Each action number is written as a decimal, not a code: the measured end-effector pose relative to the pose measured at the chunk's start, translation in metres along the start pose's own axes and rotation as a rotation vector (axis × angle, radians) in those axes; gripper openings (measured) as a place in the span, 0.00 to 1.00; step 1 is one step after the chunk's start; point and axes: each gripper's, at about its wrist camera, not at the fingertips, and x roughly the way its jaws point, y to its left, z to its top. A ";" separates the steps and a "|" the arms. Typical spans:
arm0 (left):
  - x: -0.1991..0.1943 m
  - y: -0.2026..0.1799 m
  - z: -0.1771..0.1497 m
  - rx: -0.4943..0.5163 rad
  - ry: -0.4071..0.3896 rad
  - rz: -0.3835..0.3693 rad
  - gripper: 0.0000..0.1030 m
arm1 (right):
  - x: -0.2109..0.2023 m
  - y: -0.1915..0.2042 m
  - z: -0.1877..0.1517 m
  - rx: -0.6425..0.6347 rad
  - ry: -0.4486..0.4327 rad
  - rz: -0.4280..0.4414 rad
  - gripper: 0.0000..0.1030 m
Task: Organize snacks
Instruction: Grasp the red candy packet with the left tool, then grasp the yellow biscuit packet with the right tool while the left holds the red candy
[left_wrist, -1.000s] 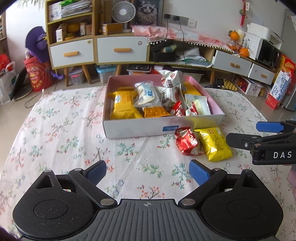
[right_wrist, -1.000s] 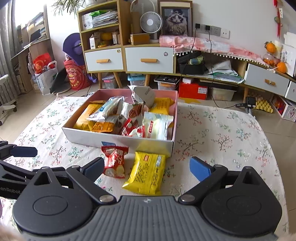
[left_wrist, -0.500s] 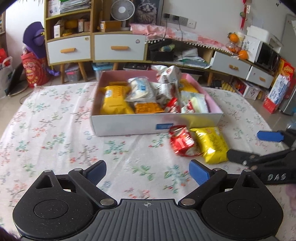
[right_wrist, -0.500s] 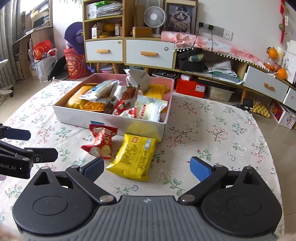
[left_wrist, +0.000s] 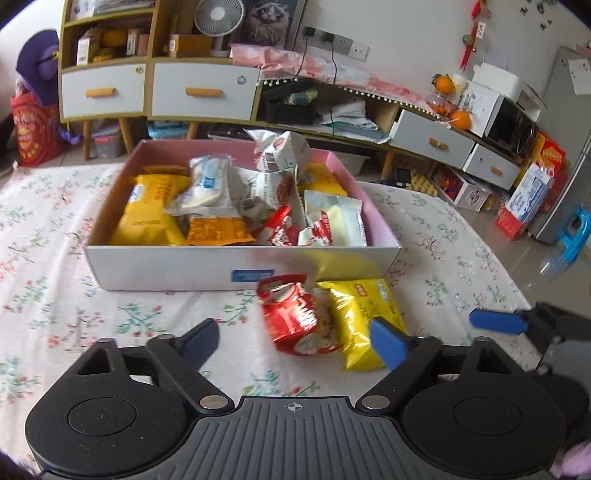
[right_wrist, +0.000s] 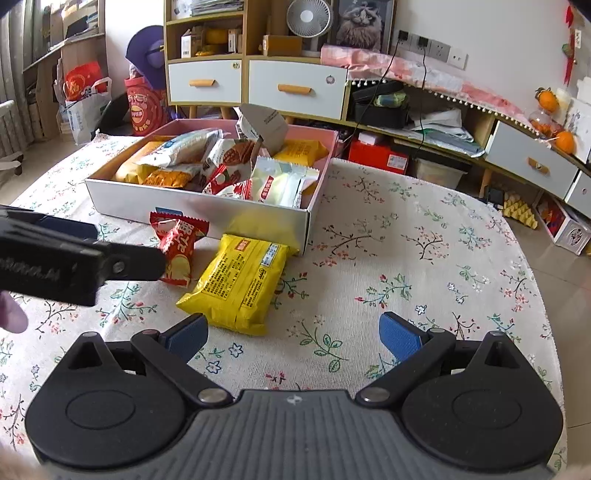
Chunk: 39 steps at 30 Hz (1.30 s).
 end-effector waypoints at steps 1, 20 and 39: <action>0.003 0.000 0.000 -0.008 0.004 -0.002 0.71 | 0.001 0.000 0.000 0.000 0.003 0.003 0.96; 0.008 0.023 -0.001 0.021 0.053 0.103 0.29 | 0.017 0.016 0.001 0.011 0.036 0.056 0.95; -0.017 0.063 -0.009 0.013 0.070 0.126 0.29 | 0.026 0.043 0.016 0.059 0.067 0.118 0.95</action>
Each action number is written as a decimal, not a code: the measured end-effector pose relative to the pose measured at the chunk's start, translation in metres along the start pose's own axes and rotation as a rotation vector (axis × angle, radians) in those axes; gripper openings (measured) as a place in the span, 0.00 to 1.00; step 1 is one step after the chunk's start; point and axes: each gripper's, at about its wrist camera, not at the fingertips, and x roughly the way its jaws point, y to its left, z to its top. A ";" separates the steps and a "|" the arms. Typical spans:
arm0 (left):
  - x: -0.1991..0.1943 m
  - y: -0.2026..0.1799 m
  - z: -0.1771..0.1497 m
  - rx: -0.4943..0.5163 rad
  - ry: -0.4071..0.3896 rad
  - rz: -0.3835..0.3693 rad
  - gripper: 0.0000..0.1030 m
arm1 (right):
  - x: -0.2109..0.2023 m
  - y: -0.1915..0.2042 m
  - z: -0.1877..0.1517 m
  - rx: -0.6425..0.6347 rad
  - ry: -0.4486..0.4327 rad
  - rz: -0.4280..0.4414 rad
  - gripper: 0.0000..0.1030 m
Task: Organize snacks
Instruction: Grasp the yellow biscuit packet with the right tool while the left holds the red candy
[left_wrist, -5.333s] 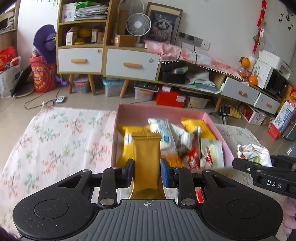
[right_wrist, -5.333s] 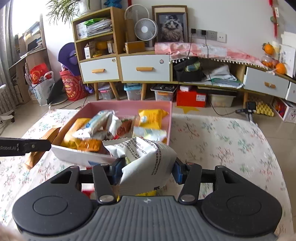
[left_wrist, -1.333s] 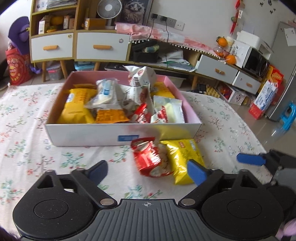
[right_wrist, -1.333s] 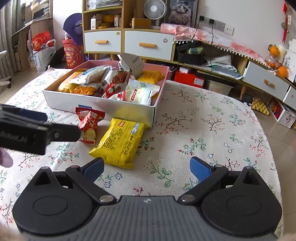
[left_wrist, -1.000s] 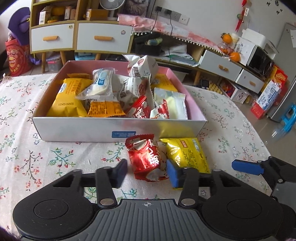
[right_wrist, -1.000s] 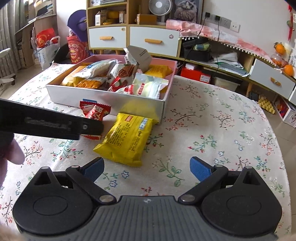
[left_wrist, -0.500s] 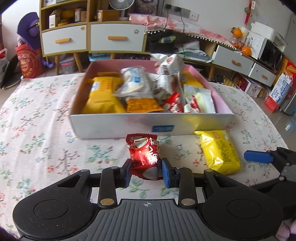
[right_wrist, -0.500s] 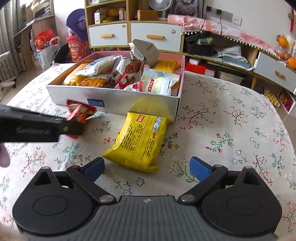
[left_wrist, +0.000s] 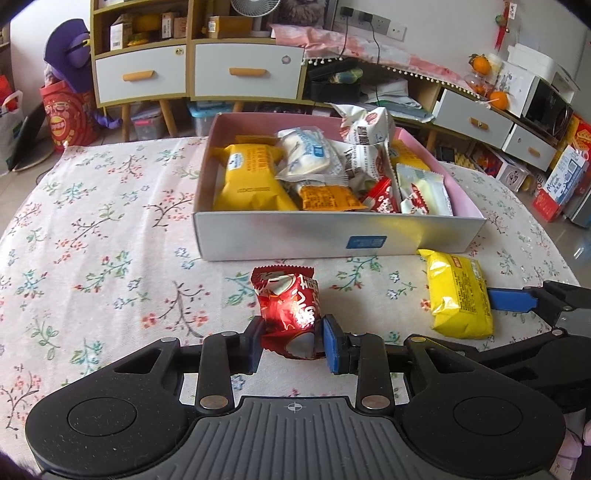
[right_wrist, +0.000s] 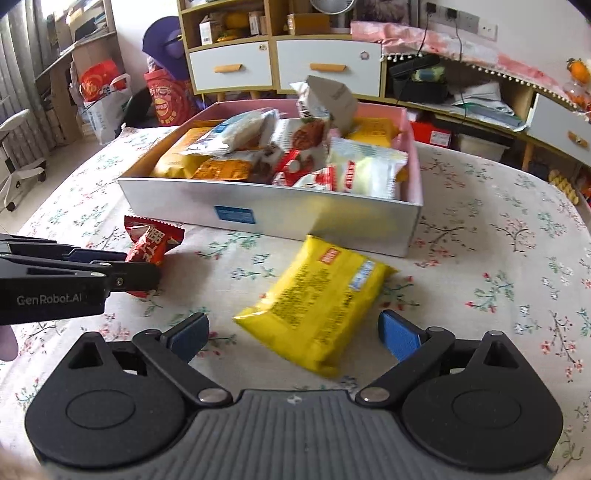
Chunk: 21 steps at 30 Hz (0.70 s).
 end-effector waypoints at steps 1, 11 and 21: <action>0.000 0.001 0.000 -0.003 0.001 0.002 0.29 | 0.000 0.001 0.001 0.006 0.003 -0.002 0.95; -0.004 0.015 -0.006 0.001 0.004 0.001 0.30 | 0.008 0.004 0.015 0.155 0.015 -0.029 0.97; -0.007 0.016 -0.013 0.086 -0.006 0.001 0.34 | 0.011 0.006 0.016 0.169 -0.010 -0.140 0.67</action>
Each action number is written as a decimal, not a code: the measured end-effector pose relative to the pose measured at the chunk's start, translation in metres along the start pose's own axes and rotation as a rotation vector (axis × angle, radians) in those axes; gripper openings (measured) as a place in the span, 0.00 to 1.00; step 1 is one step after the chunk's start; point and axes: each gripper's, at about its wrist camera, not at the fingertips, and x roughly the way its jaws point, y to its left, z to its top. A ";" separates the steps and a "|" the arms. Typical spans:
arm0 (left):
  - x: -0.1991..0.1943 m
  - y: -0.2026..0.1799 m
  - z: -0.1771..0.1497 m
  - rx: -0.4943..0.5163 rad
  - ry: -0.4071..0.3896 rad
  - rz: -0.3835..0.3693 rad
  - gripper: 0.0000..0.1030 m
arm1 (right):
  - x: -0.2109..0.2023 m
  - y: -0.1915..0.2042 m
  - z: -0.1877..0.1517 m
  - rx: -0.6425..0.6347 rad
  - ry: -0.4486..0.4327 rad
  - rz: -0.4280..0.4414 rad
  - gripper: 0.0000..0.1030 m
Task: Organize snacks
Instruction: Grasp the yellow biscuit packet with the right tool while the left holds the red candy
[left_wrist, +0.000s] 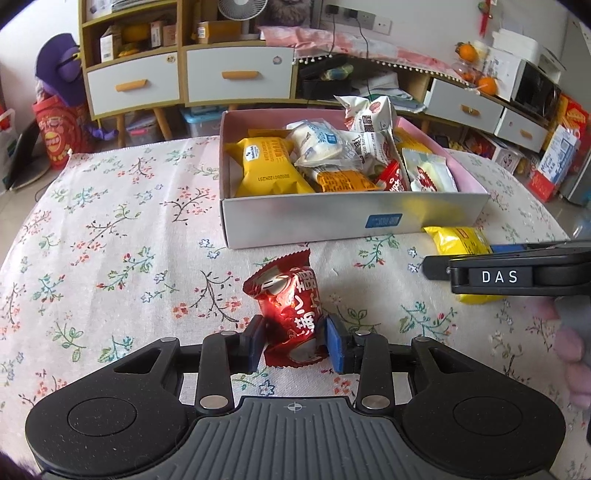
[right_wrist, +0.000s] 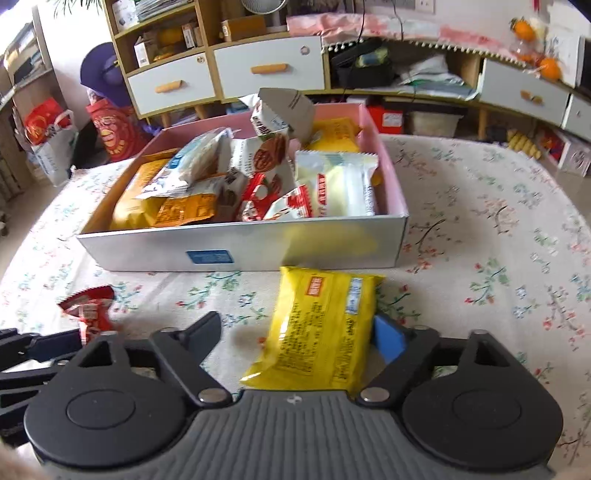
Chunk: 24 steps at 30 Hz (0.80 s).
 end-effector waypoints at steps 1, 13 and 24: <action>0.000 0.000 0.000 0.004 -0.001 0.002 0.34 | -0.001 0.000 -0.001 -0.015 -0.003 -0.012 0.64; -0.005 0.009 -0.003 -0.004 -0.013 -0.004 0.25 | -0.011 -0.013 0.000 -0.048 0.013 0.064 0.43; -0.007 0.009 -0.002 -0.020 -0.007 -0.013 0.22 | -0.020 -0.014 0.001 -0.068 0.015 0.122 0.32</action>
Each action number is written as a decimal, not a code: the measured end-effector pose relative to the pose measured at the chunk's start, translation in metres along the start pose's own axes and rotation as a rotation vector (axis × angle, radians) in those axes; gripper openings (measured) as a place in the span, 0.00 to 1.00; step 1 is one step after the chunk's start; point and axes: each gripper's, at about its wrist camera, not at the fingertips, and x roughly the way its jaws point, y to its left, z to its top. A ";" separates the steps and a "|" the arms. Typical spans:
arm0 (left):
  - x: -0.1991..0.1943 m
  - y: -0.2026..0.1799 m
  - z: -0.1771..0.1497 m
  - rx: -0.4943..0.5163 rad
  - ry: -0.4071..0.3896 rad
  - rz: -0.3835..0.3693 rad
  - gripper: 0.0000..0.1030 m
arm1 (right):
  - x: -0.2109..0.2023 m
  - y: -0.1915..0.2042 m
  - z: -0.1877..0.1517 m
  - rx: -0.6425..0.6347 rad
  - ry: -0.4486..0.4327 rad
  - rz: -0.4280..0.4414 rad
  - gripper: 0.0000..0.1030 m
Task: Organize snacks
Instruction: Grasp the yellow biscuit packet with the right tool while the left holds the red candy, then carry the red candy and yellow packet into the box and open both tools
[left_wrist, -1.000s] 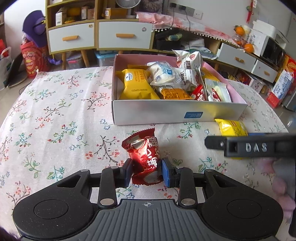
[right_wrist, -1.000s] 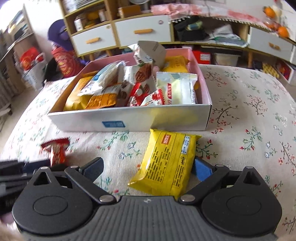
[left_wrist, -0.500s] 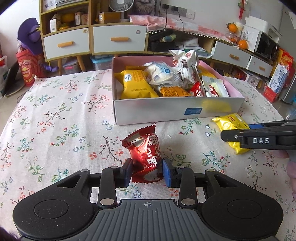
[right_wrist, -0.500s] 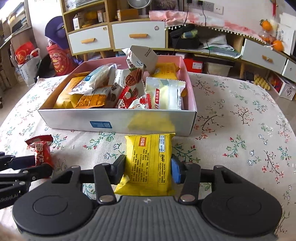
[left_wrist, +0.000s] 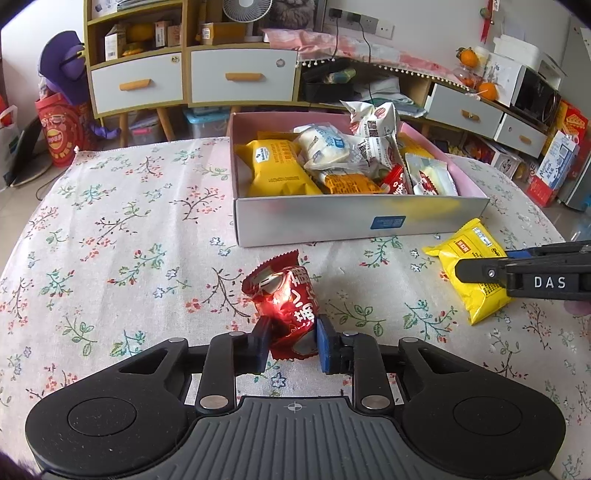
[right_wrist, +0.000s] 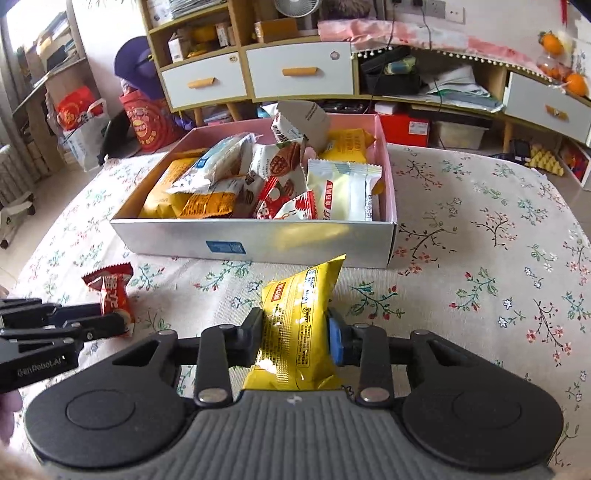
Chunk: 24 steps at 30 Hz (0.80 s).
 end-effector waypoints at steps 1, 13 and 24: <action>0.000 -0.001 0.000 0.001 0.000 -0.001 0.22 | 0.000 0.001 0.000 -0.003 0.000 -0.002 0.32; -0.006 -0.010 0.004 0.000 -0.023 -0.025 0.20 | -0.008 0.012 0.003 -0.028 -0.012 0.059 0.26; -0.016 -0.016 0.009 -0.001 -0.055 -0.044 0.05 | -0.020 0.009 0.010 0.013 -0.053 0.077 0.26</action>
